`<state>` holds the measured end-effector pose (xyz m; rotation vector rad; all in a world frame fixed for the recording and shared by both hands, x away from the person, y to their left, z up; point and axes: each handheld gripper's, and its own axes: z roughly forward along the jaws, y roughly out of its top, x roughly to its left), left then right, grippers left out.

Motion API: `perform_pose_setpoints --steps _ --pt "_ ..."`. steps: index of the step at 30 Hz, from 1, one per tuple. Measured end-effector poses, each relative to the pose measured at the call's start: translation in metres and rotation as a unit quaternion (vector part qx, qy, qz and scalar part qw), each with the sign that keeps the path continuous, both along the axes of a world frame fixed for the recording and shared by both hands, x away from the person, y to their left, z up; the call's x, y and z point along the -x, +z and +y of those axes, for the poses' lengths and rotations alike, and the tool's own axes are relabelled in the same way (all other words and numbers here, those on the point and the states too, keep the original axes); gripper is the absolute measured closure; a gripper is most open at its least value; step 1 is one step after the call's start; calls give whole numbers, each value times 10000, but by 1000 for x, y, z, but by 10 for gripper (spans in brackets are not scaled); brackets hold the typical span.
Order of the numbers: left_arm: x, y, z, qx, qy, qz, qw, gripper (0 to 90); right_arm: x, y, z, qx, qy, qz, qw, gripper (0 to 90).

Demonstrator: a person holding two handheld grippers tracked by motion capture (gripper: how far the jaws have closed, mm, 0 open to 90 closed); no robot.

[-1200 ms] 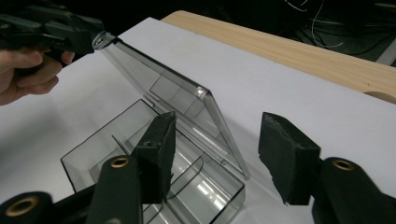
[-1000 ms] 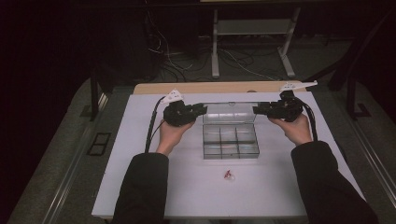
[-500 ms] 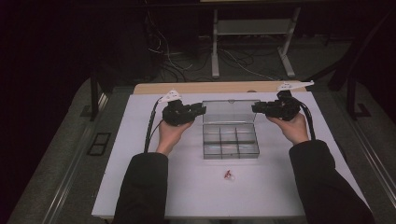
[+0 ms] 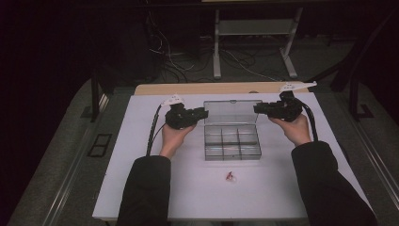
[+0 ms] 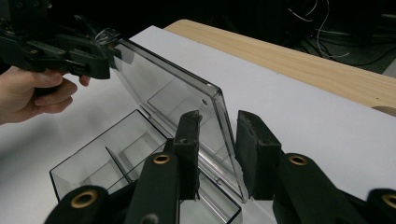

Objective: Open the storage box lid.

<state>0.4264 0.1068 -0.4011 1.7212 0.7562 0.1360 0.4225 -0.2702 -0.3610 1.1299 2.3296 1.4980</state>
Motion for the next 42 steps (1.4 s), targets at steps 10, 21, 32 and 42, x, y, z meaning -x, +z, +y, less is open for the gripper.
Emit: perform_pose_setpoints --steps 10,21,32,42 --pt "0 0 -3 -41 37 -47 10000 724 0 -2 -1 -83 -38 52 9999 692" --pt "0 0 -2 -50 2 -84 10000 726 -2 -22 -1 -149 -28 164 9998 677" --pt "-1 -1 -2 -21 20 -81 10000 729 -5 -37 -3 -262 -41 228 9994 679" --pt "-3 -3 -2 10 47 -80 10000 730 -7 -46 -3 -367 -43 275 9989 680"
